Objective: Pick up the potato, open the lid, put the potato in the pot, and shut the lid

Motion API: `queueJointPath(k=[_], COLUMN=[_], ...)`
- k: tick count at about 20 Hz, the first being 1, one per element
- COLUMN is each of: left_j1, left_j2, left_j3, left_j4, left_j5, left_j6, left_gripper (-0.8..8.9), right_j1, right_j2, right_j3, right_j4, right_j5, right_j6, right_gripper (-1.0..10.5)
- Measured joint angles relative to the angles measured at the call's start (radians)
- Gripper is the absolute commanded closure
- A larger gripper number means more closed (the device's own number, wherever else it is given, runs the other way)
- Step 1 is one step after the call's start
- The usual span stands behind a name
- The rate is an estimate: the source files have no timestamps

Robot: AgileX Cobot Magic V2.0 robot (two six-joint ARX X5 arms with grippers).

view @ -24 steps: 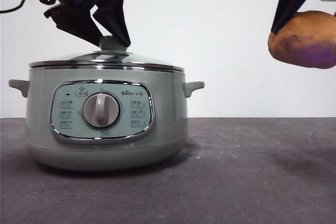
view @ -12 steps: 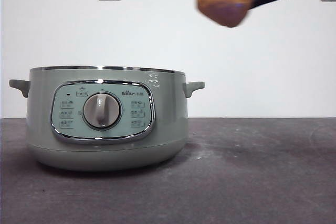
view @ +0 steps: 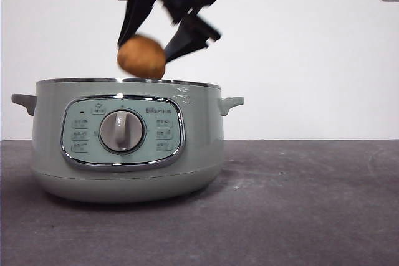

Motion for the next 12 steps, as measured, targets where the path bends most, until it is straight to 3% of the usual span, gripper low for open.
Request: queueJointPath(k=[4, 10, 12], left_j1=[0.000, 0.000, 0.000], left_j2=[0.001, 0.001, 0.001], left_j3=[0.000, 0.000, 0.000], left_j4=[-0.011, -0.011, -0.011], left_j5=[0.000, 0.000, -0.011], left_j6=[0.000, 0.000, 0.000], left_gripper=[8.22, 8.22, 8.22], right_j1=[0.026, 0.027, 0.028], right_j2=[0.154, 0.233, 0.233], right_j3=[0.105, 0.115, 0.119], right_j4=[-0.032, -0.079, -0.093], right_j5=[0.087, 0.122, 0.123], right_j6=[-0.079, -0.127, -0.146], right_gripper=[9.6, 9.6, 8.8])
